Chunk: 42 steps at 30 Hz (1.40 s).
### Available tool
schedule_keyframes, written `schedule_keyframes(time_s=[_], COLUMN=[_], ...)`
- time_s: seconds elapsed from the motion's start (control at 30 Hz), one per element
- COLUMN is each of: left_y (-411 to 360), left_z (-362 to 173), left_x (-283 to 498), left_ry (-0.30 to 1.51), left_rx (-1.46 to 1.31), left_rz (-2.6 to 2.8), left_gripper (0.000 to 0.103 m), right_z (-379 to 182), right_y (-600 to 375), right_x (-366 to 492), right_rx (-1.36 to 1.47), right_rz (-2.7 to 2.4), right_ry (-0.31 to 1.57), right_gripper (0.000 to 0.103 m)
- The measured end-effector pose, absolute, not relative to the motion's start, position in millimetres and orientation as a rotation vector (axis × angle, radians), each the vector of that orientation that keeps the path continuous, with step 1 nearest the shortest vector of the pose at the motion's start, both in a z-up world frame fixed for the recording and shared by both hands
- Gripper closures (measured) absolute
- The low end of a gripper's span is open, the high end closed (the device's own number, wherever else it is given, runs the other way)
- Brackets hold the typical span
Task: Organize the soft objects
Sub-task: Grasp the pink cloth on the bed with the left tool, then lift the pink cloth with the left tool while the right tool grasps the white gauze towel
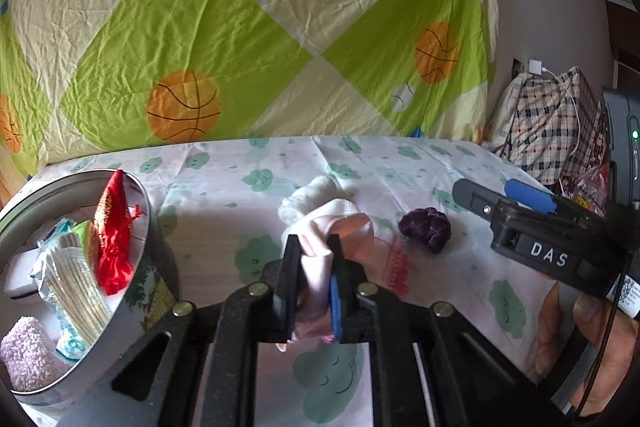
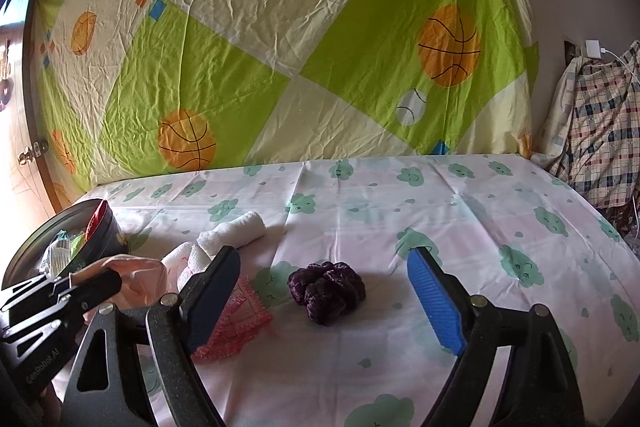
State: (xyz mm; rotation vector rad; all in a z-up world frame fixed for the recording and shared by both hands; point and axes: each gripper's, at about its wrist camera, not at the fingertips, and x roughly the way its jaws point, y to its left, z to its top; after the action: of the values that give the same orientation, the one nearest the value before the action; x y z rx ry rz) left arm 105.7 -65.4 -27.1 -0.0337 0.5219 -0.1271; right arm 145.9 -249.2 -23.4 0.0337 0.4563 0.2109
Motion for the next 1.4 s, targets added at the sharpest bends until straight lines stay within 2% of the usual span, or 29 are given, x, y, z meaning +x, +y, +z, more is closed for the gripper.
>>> schedule_keyframes(time_s=[0.43,0.97,1.0,1.03,1.07,1.13,1.23,1.4], left_y=[-34,-31,-31,-30,-30,-29,-28,-28], left_z=[-27,-26,-26,-26,-27,-27,-27,-26], left_x=[94,88,88,88,89,89,89,87], left_ry=[0.457,0.428,0.429,0.431,0.433,0.435,0.434,0.426], left_rx=[-0.107,-0.117,-0.121,-0.124,-0.128,-0.134,-0.137,-0.127], left_rz=[-0.004,0.002,0.001,0.001,0.000,-0.002,-0.002,-0.004], left_gripper=[0.092,0.092,0.092,0.092,0.092,0.092,0.093,0.092], right_z=[-33,-68,-70,-73,-72,-71,-69,-59], right_y=[-192,-142,-139,-136,-135,-135,-137,-146], right_x=[160,192,193,194,192,191,188,182], right_rx=[-0.130,-0.285,-0.299,-0.312,-0.313,-0.309,-0.305,-0.268], right_rz=[0.421,0.504,0.507,0.517,0.533,0.556,0.543,0.517], right_ry=[0.548,0.810,0.823,0.839,0.837,0.826,0.803,0.742], right_gripper=[0.016,0.016,0.021,0.031,0.034,0.058,0.076,0.078])
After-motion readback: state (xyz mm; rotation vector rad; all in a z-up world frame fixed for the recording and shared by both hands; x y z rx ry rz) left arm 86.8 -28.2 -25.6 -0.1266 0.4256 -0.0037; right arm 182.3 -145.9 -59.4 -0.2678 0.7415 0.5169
